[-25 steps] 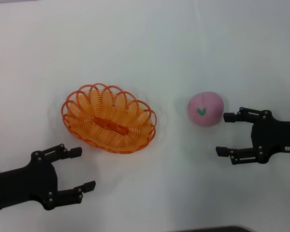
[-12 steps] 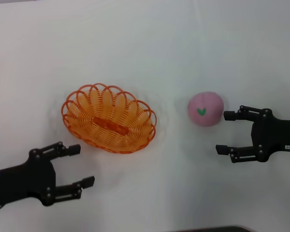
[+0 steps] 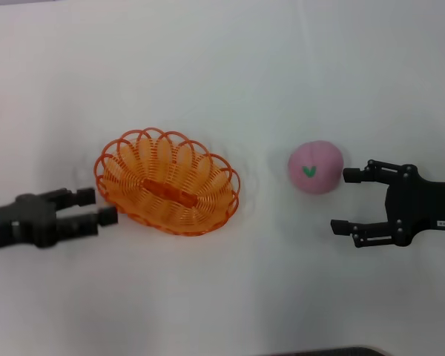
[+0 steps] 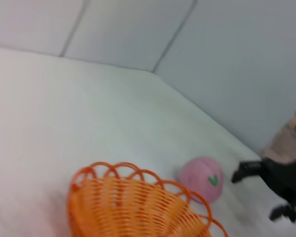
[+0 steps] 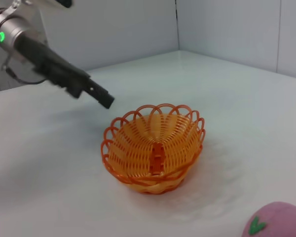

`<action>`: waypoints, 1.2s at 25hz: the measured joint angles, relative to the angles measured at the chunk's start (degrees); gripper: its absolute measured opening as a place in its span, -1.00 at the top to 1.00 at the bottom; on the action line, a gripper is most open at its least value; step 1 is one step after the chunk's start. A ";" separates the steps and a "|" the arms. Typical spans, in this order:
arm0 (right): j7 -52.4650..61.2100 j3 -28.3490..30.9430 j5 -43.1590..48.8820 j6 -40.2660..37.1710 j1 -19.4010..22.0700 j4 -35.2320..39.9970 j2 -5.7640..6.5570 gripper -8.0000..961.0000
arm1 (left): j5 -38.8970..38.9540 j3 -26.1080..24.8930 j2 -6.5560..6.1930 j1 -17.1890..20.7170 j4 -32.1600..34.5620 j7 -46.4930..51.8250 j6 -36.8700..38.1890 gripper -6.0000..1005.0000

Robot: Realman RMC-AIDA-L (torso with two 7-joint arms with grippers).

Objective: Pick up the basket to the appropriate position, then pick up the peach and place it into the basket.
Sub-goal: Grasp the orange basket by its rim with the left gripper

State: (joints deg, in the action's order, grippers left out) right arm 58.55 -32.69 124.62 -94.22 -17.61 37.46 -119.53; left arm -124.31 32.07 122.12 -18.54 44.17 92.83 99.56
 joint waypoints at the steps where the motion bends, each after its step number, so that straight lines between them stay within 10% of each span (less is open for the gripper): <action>1: 0.03 0.00 0.00 0.00 -0.03 -0.04 0.00 -0.97 | -0.19 -0.21 -0.40 -0.62 -0.04 2.82 -0.40 -0.64; 15: 0.70 -0.53 0.26 0.09 -0.46 0.28 0.00 -0.97 | -6.10 1.59 -2.40 -6.75 10.13 26.08 -5.24 -0.62; 30: 0.69 -0.54 0.27 -0.02 -1.06 0.33 0.09 -0.97 | -19.15 20.97 1.65 -10.84 23.98 39.72 -16.45 -0.62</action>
State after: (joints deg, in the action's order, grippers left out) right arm 59.24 -33.23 124.89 -94.24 -18.67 37.79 -119.45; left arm -143.46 53.03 123.77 -29.38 68.15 132.55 83.11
